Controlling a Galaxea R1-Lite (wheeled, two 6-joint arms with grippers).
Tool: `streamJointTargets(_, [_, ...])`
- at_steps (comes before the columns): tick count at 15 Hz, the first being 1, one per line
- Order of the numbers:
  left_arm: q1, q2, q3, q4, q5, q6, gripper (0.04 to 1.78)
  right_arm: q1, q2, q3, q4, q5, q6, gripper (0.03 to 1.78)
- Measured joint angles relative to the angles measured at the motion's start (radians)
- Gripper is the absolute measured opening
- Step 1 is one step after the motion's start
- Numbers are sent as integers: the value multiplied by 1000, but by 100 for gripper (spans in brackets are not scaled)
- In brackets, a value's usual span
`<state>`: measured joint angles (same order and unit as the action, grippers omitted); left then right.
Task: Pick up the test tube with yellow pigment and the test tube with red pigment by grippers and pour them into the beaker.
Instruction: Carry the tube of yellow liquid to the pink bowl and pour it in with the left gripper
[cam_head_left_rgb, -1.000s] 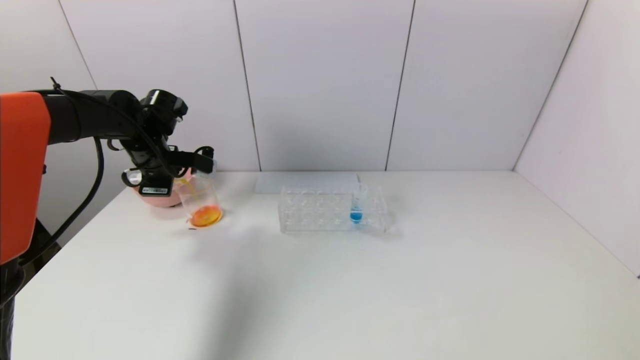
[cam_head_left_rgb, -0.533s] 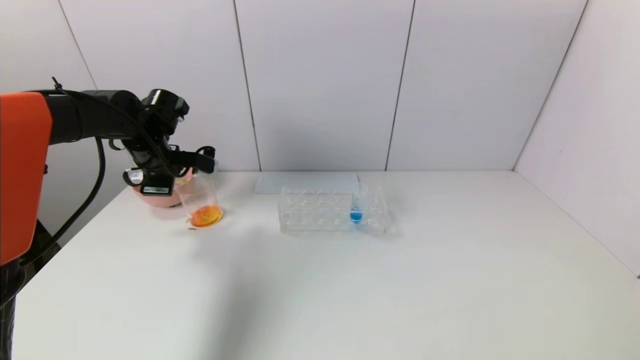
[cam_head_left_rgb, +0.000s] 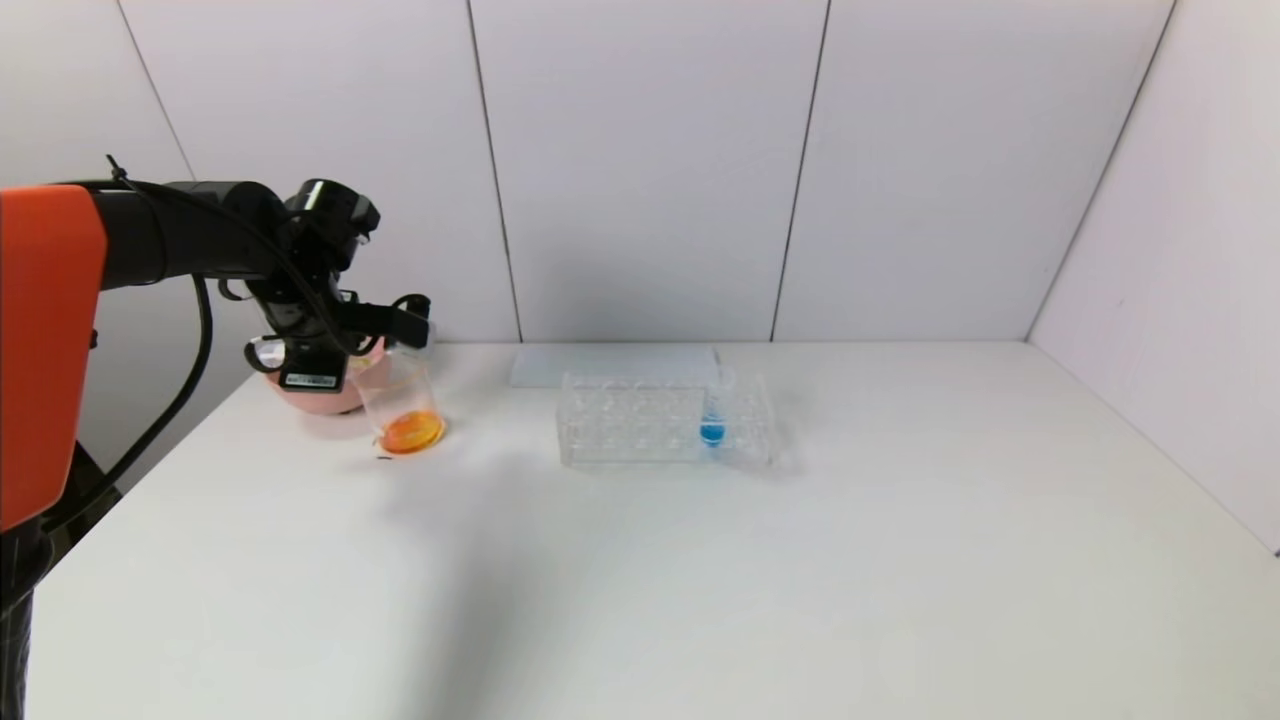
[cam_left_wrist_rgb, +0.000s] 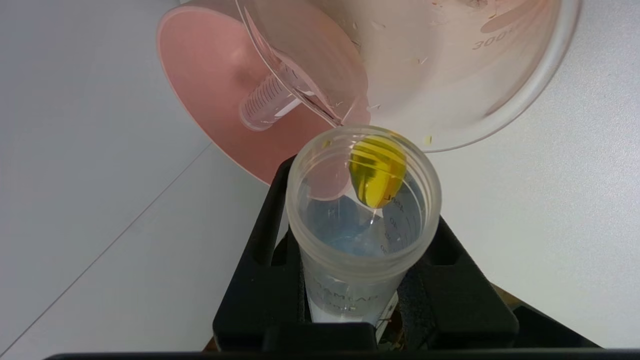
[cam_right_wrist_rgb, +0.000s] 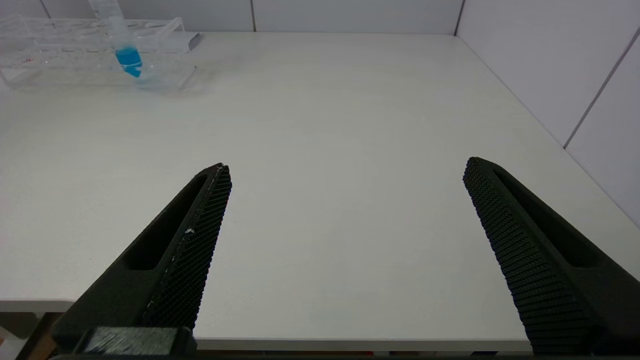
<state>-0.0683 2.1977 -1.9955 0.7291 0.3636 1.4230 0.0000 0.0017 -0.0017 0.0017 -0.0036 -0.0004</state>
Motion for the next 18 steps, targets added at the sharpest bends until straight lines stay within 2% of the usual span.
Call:
streamJointTargets(4, [-2,4,0,0,10,5,52,0,0,0,0,0,0,170])
streamJointTargets(13, [-23,19,0,-9,143,38,52,0,0,0,0,0,0,170])
streamJointTargets(18, [-25,25,0,-29,151,66,52,0,0,0,0,0,0,170])
